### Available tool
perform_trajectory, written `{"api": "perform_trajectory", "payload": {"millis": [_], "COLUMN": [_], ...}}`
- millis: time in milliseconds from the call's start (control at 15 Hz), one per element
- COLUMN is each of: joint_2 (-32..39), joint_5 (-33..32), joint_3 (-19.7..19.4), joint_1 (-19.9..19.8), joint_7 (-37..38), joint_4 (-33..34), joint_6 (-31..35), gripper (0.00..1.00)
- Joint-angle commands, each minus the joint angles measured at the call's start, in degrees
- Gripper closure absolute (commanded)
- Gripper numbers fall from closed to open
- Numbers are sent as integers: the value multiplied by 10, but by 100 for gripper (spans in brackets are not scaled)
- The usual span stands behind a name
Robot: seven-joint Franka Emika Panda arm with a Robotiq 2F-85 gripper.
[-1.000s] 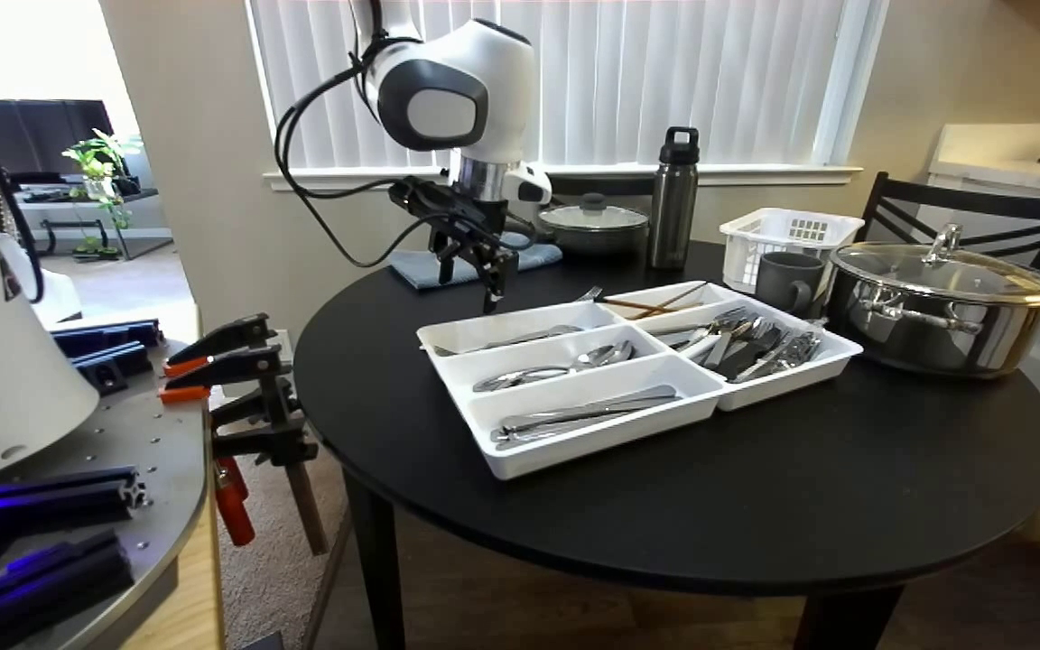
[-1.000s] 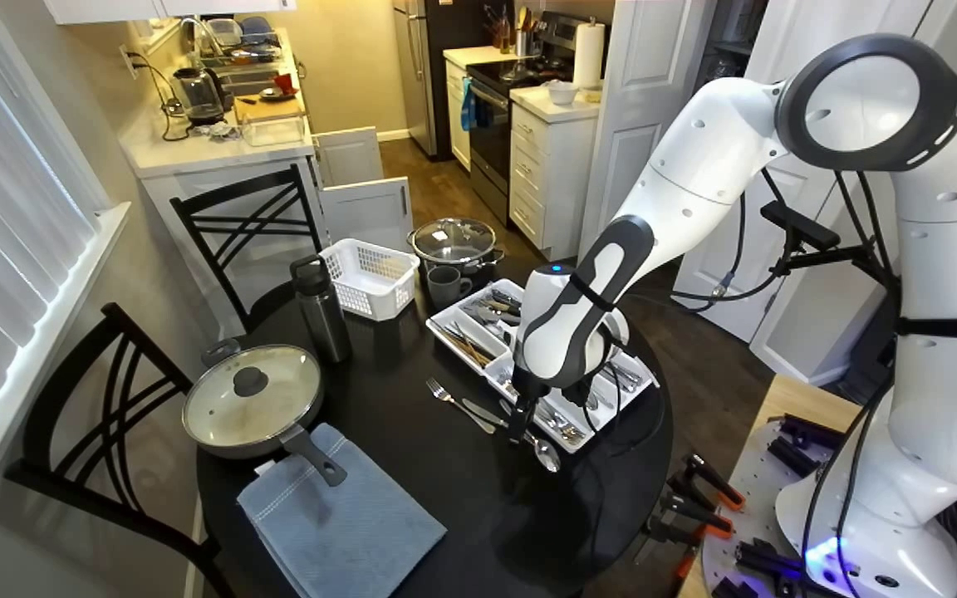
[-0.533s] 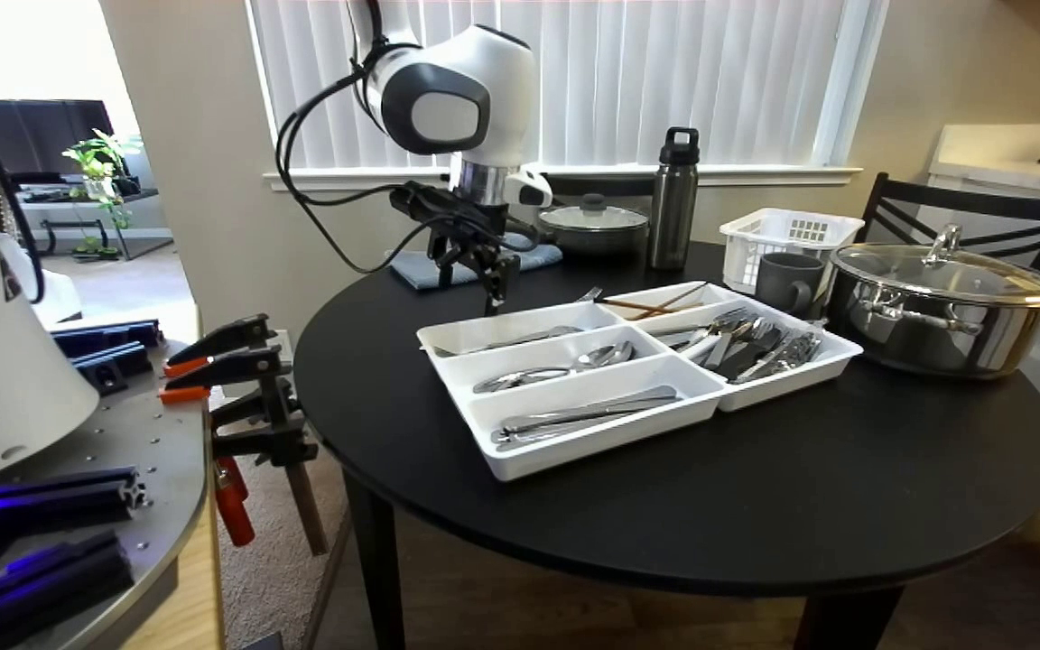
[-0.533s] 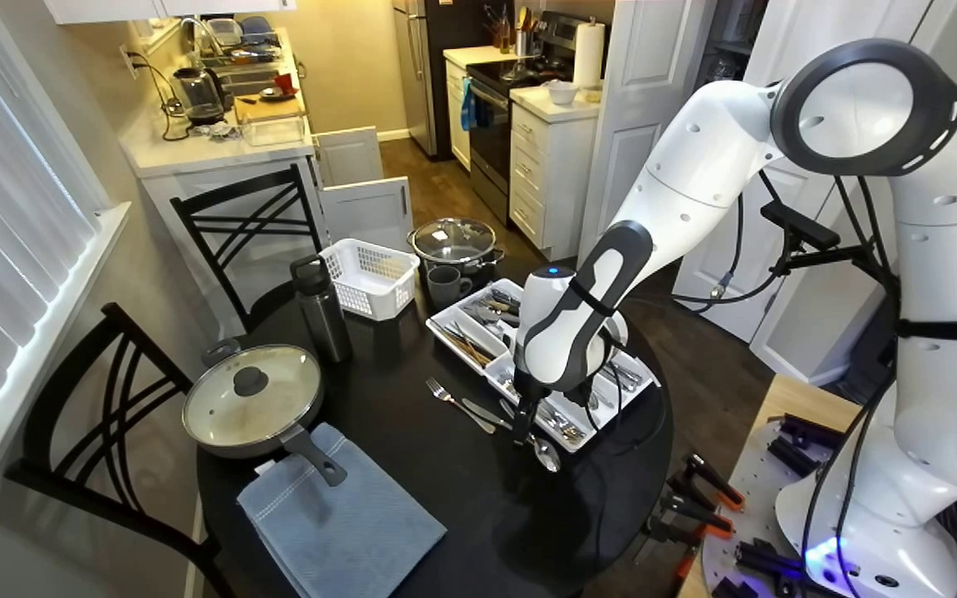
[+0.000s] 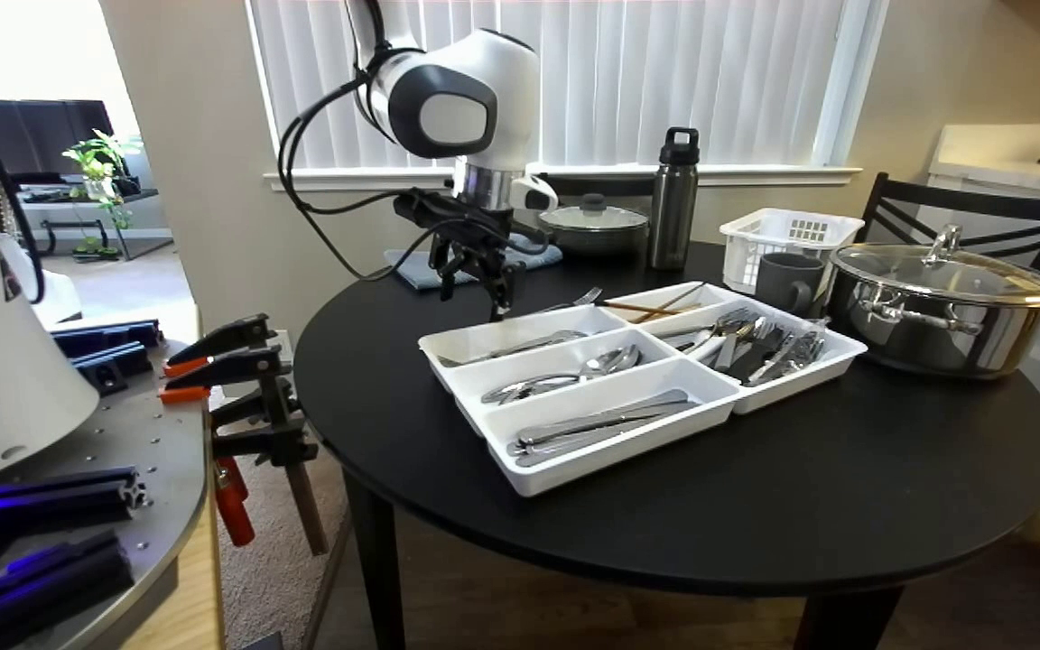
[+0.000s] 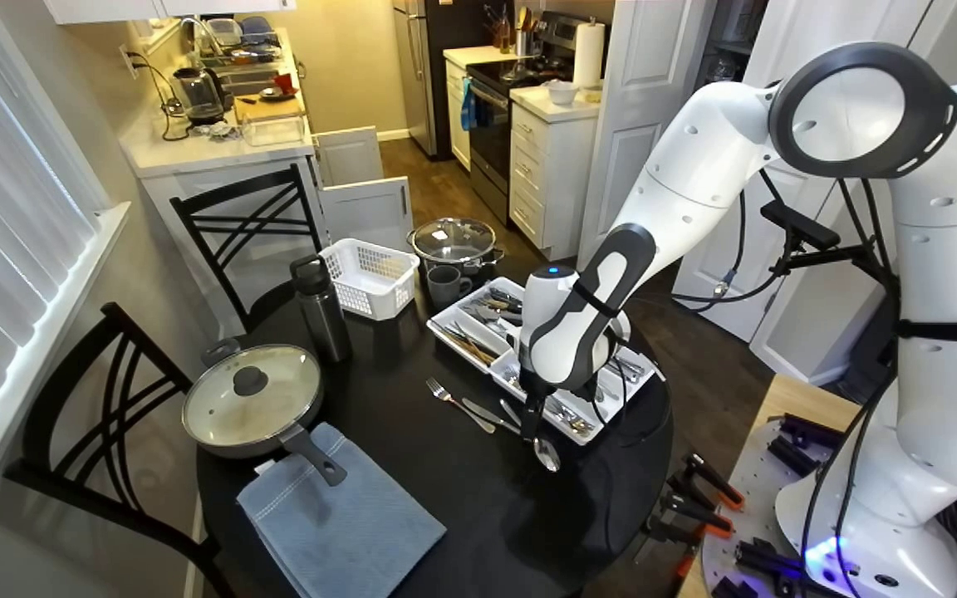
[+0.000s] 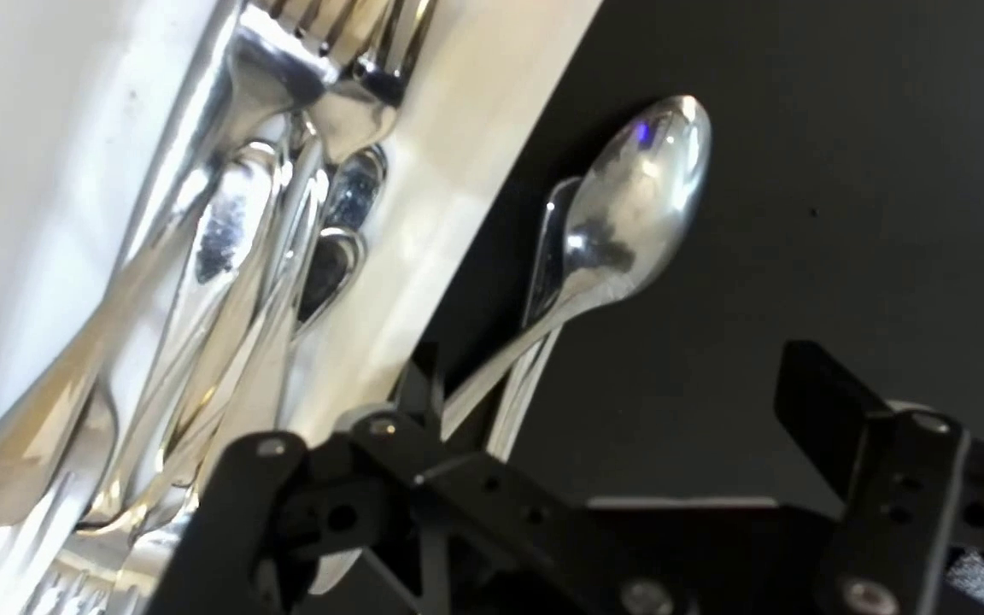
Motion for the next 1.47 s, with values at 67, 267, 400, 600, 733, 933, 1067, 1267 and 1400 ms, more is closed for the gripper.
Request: {"api": "perform_trajectory", "payload": {"millis": [67, 267, 400, 600, 733, 933, 1067, 1267, 1400], "joint_2": [-9, -8, -8, -9, -8, 8, 18, 28, 32], "joint_5": [-26, -25, -26, -24, -20, -31, -45, -87, -108], "joint_3": [-31, -36, -37, -34, -32, -50, -74, -121, -143], "joint_1": [-3, -4, 1, 6, 15, 49, 85, 144, 168], "joint_7": [9, 9, 12, 19, 30, 63, 101, 159, 186], "joint_4": [-13, -13, -13, -11, -5, 14, 21, 25, 27], "joint_6": [-9, -8, -7, -5, 1, 2, -9, -17, -13], "gripper": [0, 0, 0, 0, 0, 0, 0, 0, 25]}}
